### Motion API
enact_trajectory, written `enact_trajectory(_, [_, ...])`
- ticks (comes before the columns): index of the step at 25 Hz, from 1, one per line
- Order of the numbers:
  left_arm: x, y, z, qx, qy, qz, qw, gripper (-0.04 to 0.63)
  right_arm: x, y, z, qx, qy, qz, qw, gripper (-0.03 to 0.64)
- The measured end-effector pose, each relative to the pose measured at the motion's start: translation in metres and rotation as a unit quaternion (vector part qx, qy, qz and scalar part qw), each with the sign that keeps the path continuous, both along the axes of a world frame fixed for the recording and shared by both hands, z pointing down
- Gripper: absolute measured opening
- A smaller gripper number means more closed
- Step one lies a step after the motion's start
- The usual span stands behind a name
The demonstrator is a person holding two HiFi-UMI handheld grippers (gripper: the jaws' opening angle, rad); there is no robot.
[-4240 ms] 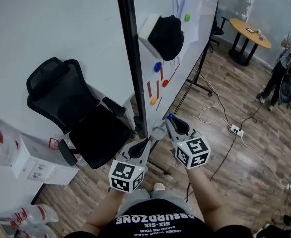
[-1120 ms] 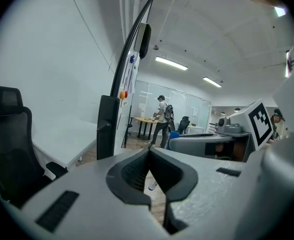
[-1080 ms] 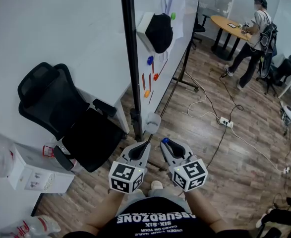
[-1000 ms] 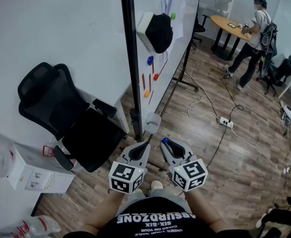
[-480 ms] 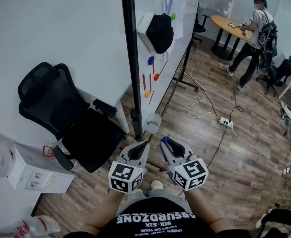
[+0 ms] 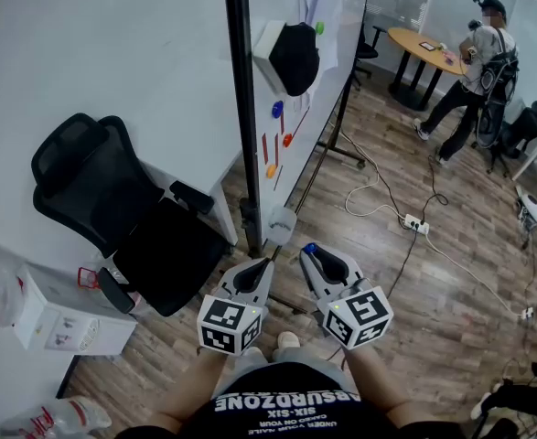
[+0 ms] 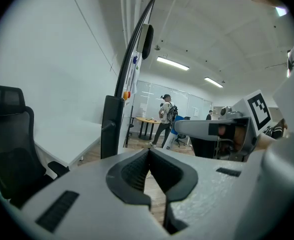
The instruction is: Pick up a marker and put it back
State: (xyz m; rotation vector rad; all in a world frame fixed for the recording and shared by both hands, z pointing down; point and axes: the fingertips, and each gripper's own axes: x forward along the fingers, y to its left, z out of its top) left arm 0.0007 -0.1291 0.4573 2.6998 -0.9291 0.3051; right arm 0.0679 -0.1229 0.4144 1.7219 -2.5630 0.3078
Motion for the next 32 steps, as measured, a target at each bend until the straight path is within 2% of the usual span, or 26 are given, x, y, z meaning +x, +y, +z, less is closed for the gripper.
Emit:
enact_trajectory(15, [0.001, -0.001, 0.002, -0.003, 0.000, 0.002, 1.0000, 0.008, 0.022, 0.002, -0.039, 0.044, -0.015, 0.022, 0.999, 0.063])
enact_trajectory(32, [0.002, -0.003, 0.002, -0.003, -0.001, -0.007, 1.0000, 0.008, 0.026, -0.020, -0.075, 0.090, 0.000, 0.005, 0.996, 0.063])
